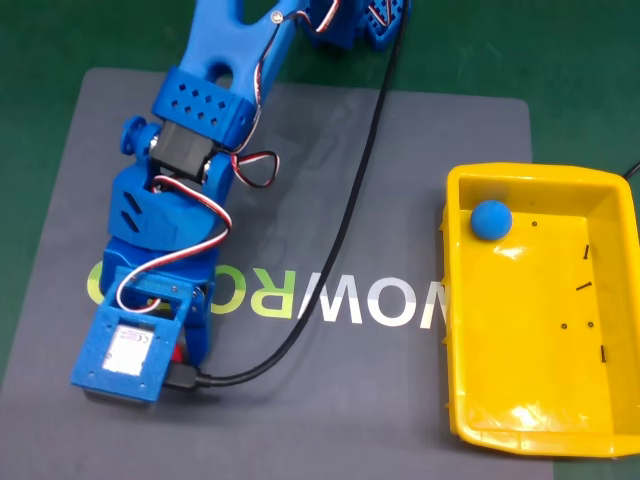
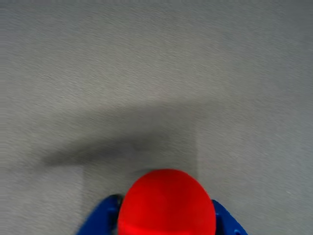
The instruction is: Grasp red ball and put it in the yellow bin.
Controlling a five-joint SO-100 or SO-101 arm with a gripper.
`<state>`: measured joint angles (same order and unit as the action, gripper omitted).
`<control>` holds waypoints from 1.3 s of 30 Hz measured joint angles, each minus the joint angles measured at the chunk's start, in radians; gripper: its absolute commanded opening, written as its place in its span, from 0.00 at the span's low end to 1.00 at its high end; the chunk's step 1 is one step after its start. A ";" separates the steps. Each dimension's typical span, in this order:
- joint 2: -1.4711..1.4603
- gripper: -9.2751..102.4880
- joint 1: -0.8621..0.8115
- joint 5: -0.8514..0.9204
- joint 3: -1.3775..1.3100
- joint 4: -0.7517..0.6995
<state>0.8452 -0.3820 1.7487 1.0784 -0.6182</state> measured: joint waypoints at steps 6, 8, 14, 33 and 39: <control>-0.005 0.09 0.008 -0.012 -0.003 0.000; -0.005 0.09 0.008 -0.020 -0.003 0.000; 0.002 0.09 0.009 -0.026 -0.003 0.000; 0.871 0.09 0.387 -0.143 0.571 -0.029; 1.012 0.08 0.580 -0.169 0.695 -0.029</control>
<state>1.8577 0.1979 1.5800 1.7733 -0.6473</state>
